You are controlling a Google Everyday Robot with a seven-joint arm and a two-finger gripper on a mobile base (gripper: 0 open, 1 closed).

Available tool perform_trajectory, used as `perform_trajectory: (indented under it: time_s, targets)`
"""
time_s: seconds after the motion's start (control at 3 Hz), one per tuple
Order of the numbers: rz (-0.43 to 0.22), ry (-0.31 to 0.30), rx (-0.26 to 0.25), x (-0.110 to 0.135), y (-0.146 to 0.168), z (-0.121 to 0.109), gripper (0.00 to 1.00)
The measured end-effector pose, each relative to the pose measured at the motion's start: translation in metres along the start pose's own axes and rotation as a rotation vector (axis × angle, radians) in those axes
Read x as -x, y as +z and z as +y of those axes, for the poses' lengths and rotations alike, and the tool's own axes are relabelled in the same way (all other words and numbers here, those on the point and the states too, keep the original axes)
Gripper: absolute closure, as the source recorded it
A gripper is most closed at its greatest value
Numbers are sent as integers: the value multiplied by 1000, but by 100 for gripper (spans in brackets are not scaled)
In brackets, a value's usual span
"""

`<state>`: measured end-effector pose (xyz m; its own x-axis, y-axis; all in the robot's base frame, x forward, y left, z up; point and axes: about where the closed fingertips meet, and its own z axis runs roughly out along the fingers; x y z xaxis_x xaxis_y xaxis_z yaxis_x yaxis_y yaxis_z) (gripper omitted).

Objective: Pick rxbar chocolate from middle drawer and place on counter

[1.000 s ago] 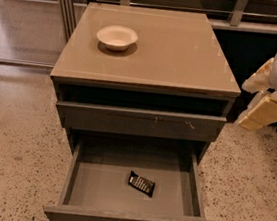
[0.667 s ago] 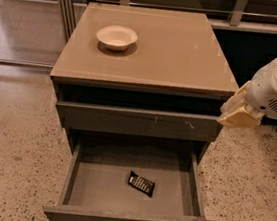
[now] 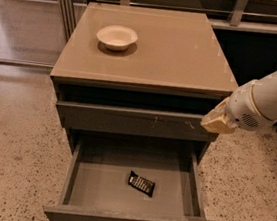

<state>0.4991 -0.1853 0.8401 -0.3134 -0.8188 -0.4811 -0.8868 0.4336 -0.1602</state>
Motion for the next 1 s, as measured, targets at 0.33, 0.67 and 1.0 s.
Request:
perform_trajectory:
  time_s: [0.33,0.67,1.0]
  targets:
    - [1,0,2,0,0,1,100]
    - [-29,21,10,-14,23,9,100]
    - [-93,56,25,-28,71,26,100]
